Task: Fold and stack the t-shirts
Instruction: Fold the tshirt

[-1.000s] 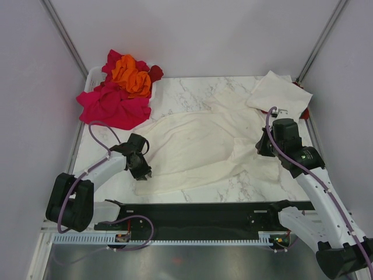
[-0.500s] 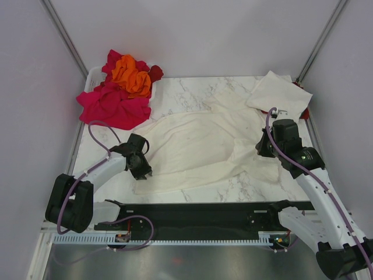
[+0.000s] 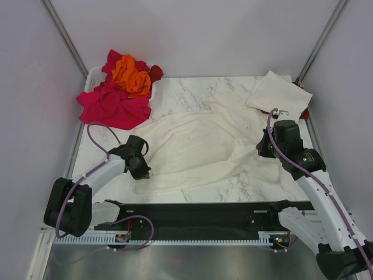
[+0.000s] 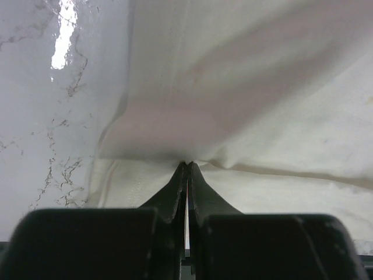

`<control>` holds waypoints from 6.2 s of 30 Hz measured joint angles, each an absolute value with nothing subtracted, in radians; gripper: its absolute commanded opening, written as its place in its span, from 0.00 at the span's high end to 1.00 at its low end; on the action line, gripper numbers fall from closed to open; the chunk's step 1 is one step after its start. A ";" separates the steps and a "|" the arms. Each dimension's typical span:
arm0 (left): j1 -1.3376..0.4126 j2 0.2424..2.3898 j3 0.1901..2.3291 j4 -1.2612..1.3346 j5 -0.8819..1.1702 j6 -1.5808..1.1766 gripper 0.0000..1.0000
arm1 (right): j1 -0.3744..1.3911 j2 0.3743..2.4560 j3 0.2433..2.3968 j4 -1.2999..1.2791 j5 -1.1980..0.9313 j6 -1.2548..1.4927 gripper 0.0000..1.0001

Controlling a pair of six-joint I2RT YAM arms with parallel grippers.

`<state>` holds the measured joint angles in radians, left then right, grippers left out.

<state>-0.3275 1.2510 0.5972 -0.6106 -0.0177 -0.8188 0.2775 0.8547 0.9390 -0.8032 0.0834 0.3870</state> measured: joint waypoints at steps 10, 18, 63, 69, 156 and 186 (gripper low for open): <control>-0.327 1.131 0.594 -0.625 0.064 -0.818 0.98 | 0.278 0.825 0.957 -0.850 0.083 0.381 1.00; -0.327 1.057 0.611 -0.694 0.089 -0.818 0.98 | 0.278 0.798 0.972 -0.879 0.086 0.376 1.00; -0.284 1.208 0.847 -0.728 -0.065 -0.615 0.25 | 0.229 1.597 1.241 -0.659 0.446 0.383 0.02; -0.319 1.131 0.650 -0.672 -0.009 -0.686 0.27 | 0.099 1.316 0.953 -0.623 0.258 0.483 0.03; -0.168 0.967 0.553 -0.625 0.241 -0.800 0.25 | -0.356 1.070 0.664 -0.436 0.134 0.590 0.05; -0.484 1.317 0.608 -0.376 0.019 -0.722 0.41 | 0.102 1.412 0.627 -0.225 -0.039 0.621 0.76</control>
